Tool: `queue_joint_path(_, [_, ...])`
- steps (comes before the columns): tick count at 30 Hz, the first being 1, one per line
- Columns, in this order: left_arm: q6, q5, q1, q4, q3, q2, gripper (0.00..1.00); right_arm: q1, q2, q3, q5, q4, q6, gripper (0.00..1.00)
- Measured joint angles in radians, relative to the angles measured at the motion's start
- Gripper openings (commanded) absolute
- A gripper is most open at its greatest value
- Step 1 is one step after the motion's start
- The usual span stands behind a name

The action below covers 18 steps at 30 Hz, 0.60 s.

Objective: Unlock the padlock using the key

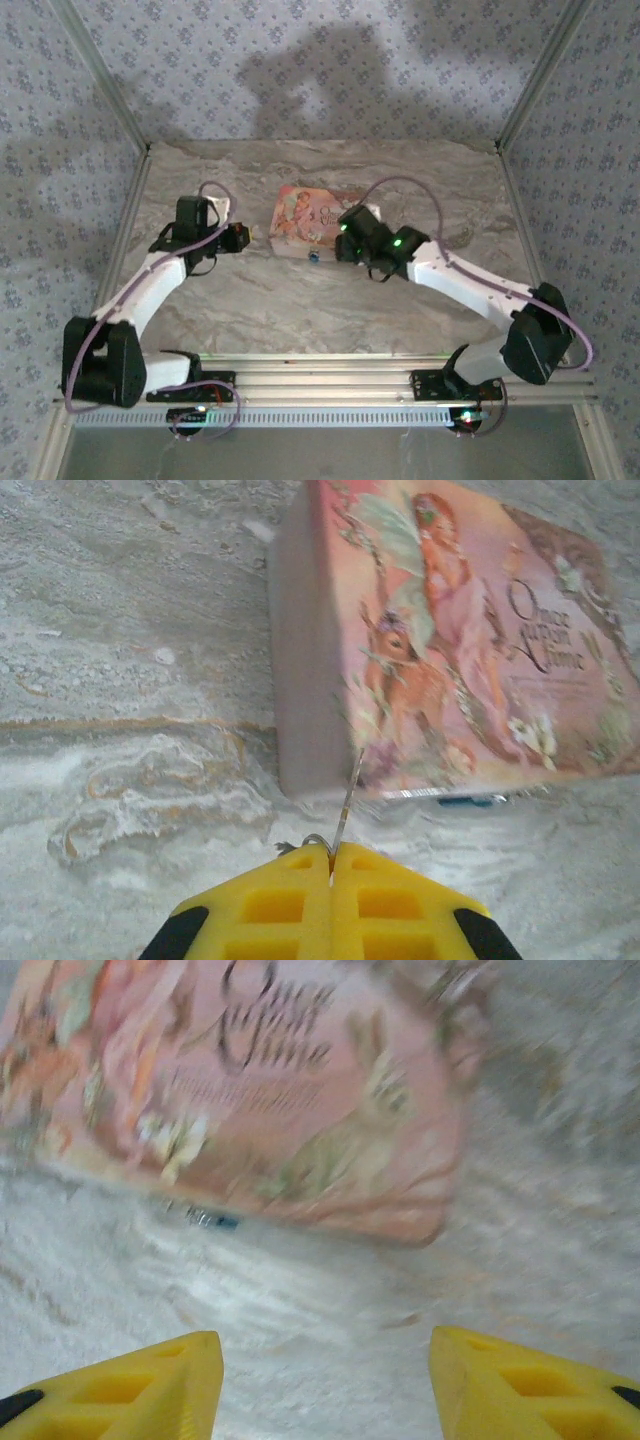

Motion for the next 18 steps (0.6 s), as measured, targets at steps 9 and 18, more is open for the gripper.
queue_joint_path(9, [-0.040,0.053,-0.092,-0.022,-0.112,-0.182,0.00,0.170,0.348,0.119,0.069,0.119,0.139,0.57])
queue_joint_path(18, [-0.187,0.083,-0.182,0.035,-0.272,-0.254,0.00,0.112,0.397,0.154,0.114,0.181,0.188,0.52])
